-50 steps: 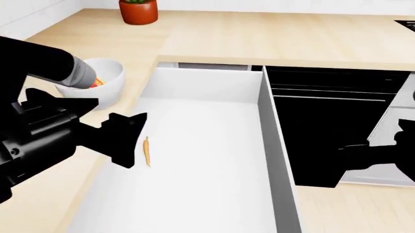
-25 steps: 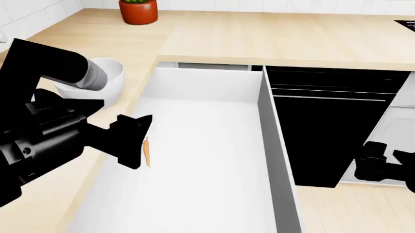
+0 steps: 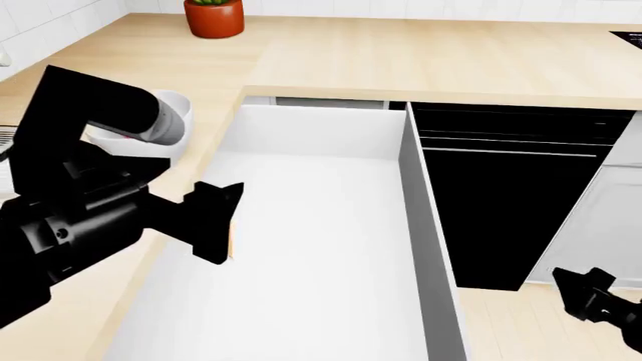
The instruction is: Place the bar in the bowl and close the drawer.
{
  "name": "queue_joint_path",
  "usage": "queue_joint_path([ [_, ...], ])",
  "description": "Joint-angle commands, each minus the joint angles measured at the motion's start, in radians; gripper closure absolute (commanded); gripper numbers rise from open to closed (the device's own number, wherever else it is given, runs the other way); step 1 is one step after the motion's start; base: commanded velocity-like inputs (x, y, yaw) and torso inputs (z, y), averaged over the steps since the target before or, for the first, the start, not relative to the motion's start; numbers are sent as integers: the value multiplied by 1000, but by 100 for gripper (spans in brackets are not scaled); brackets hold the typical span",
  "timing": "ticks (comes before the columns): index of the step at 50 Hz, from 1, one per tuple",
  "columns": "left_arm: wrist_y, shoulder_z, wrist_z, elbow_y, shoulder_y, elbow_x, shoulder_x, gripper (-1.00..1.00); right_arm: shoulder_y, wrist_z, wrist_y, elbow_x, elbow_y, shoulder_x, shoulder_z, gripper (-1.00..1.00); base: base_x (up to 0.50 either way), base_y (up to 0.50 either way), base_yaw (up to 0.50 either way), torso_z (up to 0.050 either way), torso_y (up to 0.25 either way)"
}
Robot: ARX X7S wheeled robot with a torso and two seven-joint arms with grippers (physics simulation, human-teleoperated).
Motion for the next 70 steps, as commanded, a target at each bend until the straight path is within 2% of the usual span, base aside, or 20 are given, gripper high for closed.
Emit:
queue_joint_path([
  [1,1,12,-8,0,-6,1,4,-100,-80,-194,-59,66,193,-109,-48,-100,0,0,0,0,0],
  [6,3,16,-11,2,-7,5,8,-100,-74,-318,10,86,313,-169,-56,-100,0,0,0,0,0],
  [15,2,29,-15,1,-9,10,18,-100,46,-619,296,-1,622,-335,-131,-100,0,0,0,0,0],
  [22,1,38,-18,0,-12,11,24,-100,118,-797,452,-95,723,-394,-200,-100,0,0,0,0,0],
  [39,-1,54,-18,-2,-17,14,33,-100,164,-907,489,-171,826,-505,-243,-100,0,0,0,0,0],
  [58,1,65,-18,3,-17,20,34,-100,237,-1057,514,-269,838,-611,-292,-100,0,0,0,0,0],
  [70,4,65,-17,8,-19,18,28,-100,264,-1095,538,-289,811,-649,-305,-100,0,0,0,0,1],
])
